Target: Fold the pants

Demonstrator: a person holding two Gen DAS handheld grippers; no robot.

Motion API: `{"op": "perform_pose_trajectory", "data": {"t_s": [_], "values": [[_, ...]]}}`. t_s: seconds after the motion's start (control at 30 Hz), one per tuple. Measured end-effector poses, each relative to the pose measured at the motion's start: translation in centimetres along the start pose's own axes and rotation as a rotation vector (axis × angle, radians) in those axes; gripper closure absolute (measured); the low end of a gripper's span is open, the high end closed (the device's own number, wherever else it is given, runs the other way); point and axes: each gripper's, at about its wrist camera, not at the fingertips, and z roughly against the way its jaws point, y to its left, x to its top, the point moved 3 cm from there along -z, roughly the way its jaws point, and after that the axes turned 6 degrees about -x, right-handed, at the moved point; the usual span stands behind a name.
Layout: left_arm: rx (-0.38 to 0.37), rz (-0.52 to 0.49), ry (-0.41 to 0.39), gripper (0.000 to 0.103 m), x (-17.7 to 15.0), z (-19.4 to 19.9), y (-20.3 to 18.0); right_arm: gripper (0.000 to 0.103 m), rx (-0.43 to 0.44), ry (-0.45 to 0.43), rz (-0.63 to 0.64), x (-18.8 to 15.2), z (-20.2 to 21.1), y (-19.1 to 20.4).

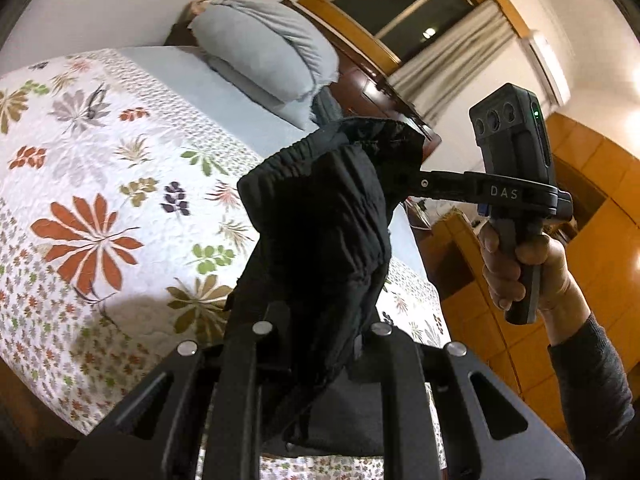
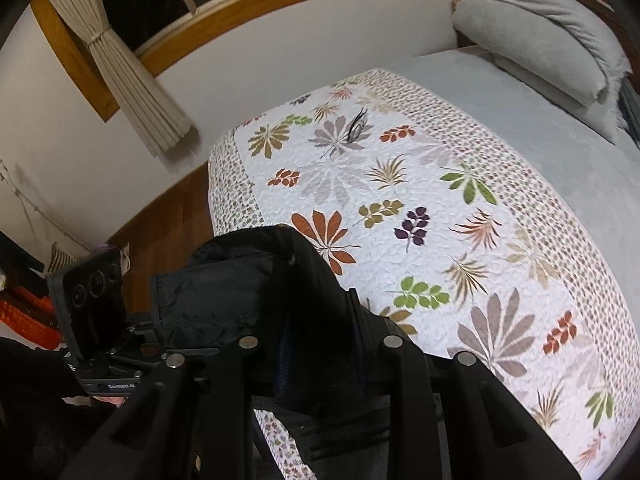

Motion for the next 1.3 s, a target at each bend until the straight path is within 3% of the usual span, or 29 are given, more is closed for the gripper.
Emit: {"op": "perform_pose_trajectory", "data": {"t_s": [0.5,1.3], "values": [[0.000,-0.174,0.082,0.089,-3.3,-3.6,-7.7,0.078,0.011,-0.125,-0.112,-8.5,6.4,-5.3],[0.109,-0.522,0.180,0.089,-12.5,-10.3,-16.1,0.078,0.049,-0.242,-0.240,-20.7,9.0,-12.0]]}}
